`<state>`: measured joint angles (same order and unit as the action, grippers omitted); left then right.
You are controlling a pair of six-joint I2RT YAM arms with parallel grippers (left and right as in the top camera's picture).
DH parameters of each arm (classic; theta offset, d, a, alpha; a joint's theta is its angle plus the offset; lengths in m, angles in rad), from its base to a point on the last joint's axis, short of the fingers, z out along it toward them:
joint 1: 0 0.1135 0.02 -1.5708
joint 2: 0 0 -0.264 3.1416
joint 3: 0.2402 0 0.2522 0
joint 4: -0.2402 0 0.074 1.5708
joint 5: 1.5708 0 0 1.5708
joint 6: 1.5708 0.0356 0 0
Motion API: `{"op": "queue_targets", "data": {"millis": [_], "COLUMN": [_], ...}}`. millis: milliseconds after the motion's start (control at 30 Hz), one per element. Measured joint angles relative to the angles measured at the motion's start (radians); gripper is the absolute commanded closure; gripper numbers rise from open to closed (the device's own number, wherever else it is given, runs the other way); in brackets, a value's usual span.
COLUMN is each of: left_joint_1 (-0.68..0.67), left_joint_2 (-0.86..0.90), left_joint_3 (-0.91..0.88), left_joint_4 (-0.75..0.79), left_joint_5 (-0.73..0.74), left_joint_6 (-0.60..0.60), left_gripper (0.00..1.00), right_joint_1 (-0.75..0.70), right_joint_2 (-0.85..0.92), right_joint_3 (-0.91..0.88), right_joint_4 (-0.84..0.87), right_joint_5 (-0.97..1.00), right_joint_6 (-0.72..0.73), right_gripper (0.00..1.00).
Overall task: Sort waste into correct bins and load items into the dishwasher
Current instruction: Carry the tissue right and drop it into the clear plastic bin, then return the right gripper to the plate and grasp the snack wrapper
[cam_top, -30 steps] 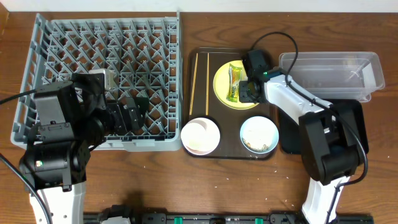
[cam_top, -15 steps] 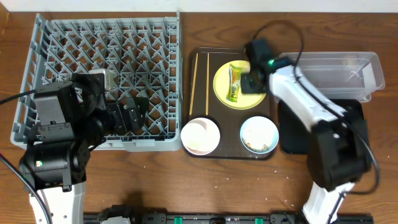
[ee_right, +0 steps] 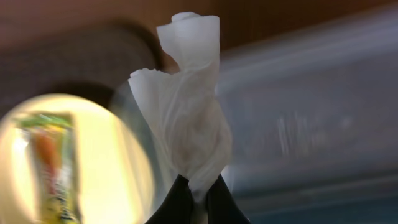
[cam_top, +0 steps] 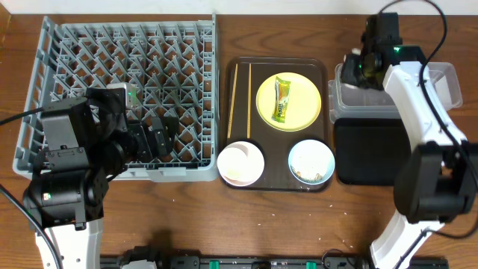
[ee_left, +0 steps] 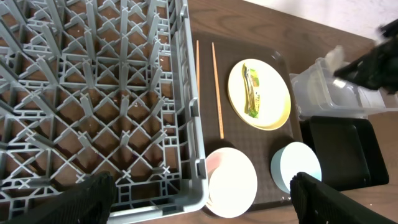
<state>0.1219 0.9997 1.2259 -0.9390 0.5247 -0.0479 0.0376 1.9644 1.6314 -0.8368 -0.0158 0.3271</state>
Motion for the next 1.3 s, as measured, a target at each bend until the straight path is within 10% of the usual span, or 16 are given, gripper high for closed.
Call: {"op": "queue_targets", "data": {"millis": [100,600,767,1300], "left_joint_1": [0.0,0.0,0.0,0.0], "left_joint_2": [0.0,0.0,0.0,0.0], "left_joint_3": [0.0,0.0,0.0,0.0], "left_joint_4": [0.0,0.0,0.0,-0.002], "left_joint_5": [0.0,0.0,0.0,0.0], "left_joint_6": [0.0,0.0,0.0,0.0], "left_gripper": [0.09,0.09,0.09,0.09], "right_joint_1": [-0.016,0.173,0.349,0.44], "right_joint_2": [0.032,-0.122,-0.061,0.257], "right_joint_3": [-0.013,-0.014,-0.014,-0.002], "right_joint_4": [-0.032,-0.002,0.055,0.224], "right_joint_5": [-0.024,-0.127,-0.095,0.079], "right_joint_6": [-0.011,-0.128,-0.083,0.024], "right_gripper": [0.59,0.57,0.39,0.5]}}
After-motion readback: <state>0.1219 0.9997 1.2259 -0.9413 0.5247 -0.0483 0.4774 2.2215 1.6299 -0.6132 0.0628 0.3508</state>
